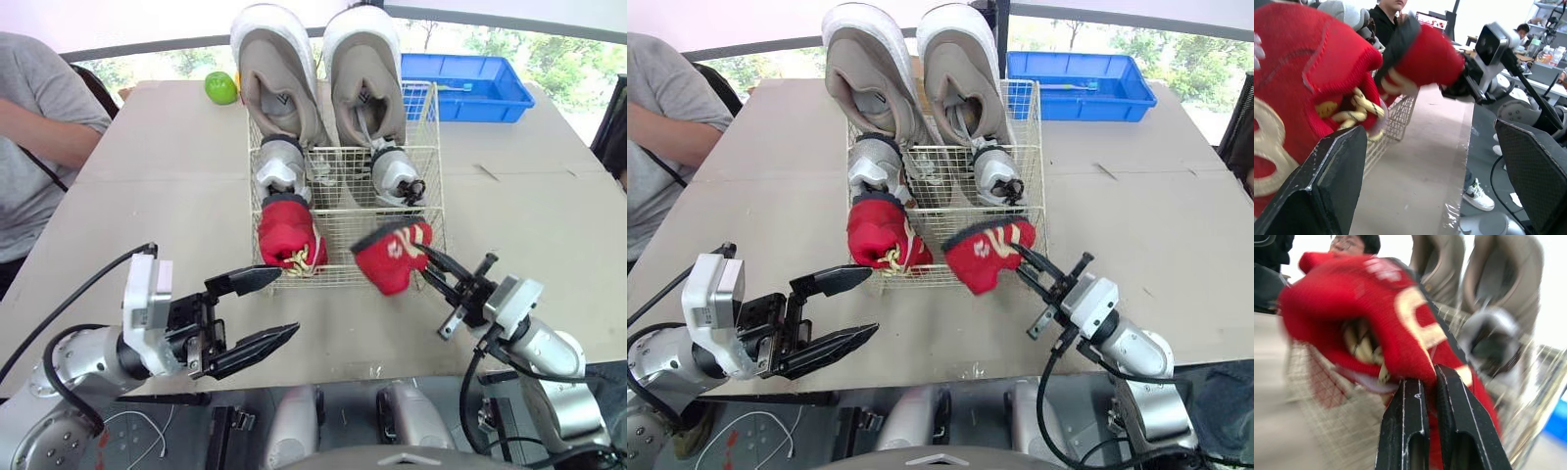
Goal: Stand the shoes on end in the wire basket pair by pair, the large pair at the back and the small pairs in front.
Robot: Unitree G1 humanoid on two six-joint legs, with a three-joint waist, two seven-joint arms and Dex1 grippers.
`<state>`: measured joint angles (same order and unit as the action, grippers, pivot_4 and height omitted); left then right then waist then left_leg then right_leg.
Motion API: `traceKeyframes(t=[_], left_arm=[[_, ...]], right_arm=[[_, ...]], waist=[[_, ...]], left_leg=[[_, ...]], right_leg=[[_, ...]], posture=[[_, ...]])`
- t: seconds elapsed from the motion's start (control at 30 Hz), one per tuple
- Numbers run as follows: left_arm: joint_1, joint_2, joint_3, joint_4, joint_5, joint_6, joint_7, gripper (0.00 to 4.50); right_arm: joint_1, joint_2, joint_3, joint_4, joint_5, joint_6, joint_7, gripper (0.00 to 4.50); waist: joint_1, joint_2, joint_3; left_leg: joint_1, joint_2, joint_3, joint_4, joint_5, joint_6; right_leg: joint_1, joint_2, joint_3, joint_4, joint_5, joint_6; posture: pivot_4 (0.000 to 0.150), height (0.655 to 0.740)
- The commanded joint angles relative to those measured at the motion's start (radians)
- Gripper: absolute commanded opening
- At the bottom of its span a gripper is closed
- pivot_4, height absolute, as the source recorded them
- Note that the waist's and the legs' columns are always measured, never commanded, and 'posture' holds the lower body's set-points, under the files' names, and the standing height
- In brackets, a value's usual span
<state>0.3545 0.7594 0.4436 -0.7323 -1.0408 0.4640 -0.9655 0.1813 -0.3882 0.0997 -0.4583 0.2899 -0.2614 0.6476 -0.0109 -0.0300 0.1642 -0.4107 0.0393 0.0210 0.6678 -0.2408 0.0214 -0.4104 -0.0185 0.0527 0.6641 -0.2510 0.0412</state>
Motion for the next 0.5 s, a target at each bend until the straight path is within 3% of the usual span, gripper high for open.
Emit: traceKeyframes(t=[0.03,0.3,0.5], left_arm=[[0.005,-0.003,0.029,-0.041,0.001,-0.023,0.005,4.50],[0.057,-0.006,0.042,-0.054,-0.001,-0.036,-0.020,4.50],[0.067,-0.009,0.037,-0.060,-0.002,-0.042,-0.027,4.50]], right_arm=[[0.042,-0.032,-0.037,-0.049,0.121,0.141,-0.008,0.01],[-0.026,-0.075,-0.111,-0.257,0.431,0.473,-0.156,0.01],[-0.077,-0.054,-0.095,-0.270,0.398,0.569,-0.258,0.01]], waist=[[0.001,0.000,-0.001],[0.000,0.004,0.001],[0.000,0.004,0.001]], left_leg=[[0.000,0.000,0.000,0.000,0.000,0.000],[-0.003,0.000,-0.001,-0.001,0.000,0.000],[-0.003,0.000,-0.001,-0.002,0.000,0.000]], right_leg=[[0.000,-0.001,0.000,0.000,0.000,0.000],[-0.002,0.001,-0.002,-0.001,0.001,-0.003],[-0.002,0.001,-0.002,-0.001,0.000,0.000]], posture=[[0.150,0.7400],[0.150,0.7400],[0.150,0.7400]])
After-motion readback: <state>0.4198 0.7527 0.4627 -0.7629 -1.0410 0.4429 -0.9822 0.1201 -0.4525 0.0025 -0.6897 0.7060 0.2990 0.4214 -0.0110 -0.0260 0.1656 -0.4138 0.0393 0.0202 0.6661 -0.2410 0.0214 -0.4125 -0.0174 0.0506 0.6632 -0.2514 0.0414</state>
